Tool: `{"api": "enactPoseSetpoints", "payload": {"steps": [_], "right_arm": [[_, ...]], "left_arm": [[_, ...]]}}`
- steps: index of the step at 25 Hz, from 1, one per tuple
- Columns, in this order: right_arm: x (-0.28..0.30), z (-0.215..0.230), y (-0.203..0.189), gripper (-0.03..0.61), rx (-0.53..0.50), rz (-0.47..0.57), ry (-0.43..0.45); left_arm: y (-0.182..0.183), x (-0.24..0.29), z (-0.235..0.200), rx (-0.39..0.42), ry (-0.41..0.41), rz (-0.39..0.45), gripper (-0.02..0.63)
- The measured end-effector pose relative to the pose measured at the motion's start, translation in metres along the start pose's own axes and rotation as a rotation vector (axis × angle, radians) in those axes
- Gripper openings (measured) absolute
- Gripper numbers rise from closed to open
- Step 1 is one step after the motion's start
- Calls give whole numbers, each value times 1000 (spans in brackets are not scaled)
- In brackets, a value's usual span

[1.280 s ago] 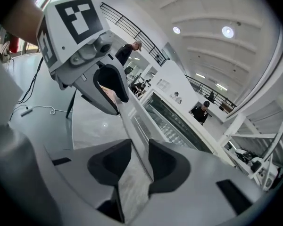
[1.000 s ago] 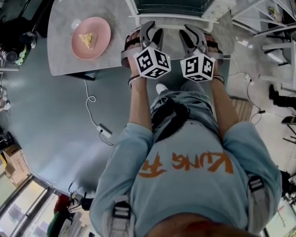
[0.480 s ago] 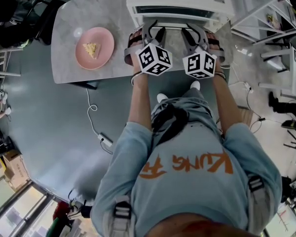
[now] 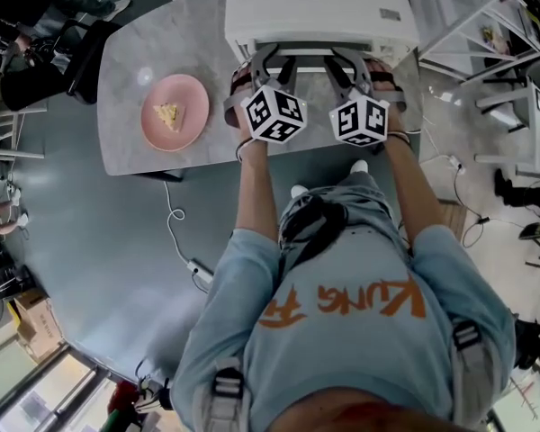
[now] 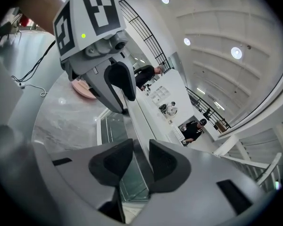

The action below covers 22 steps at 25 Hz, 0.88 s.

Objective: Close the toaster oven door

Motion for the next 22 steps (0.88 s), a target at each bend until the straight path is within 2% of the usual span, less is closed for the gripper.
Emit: {"api": "enactPoseSetpoints", "payload": {"steps": [9,11,14,16,19,22], "right_arm": [[0,2,0,95,5,2,34],[-1,2,1,99,44,-8,54],[-3,7,-4,128,185,-6,72],[-6,20,-4,139,331,27,55],[-19,35,7,123,552,101,3],[-24,60,16,107,684,167,-65]], "left_arm": [[0,-1,-1,-19,8,13,166],[-1,-2,-1,-28,-15,7,167],[1,-4,-2,-56,-50,8,167],[11,-10,-10,-135,-39,84,167],[25,-29,-28,-356,-6,236,166],[41,-42,-56,-566,41,372,163]]}}
Point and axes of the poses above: the fingertips, and each gripper's own axes: x forward along the fingers, z to its right, y out of its top, the point moved 4 cm from there along -x, backward along the fingers, and after that the axes turned 3 degrees about z, right-handed, at the moved point
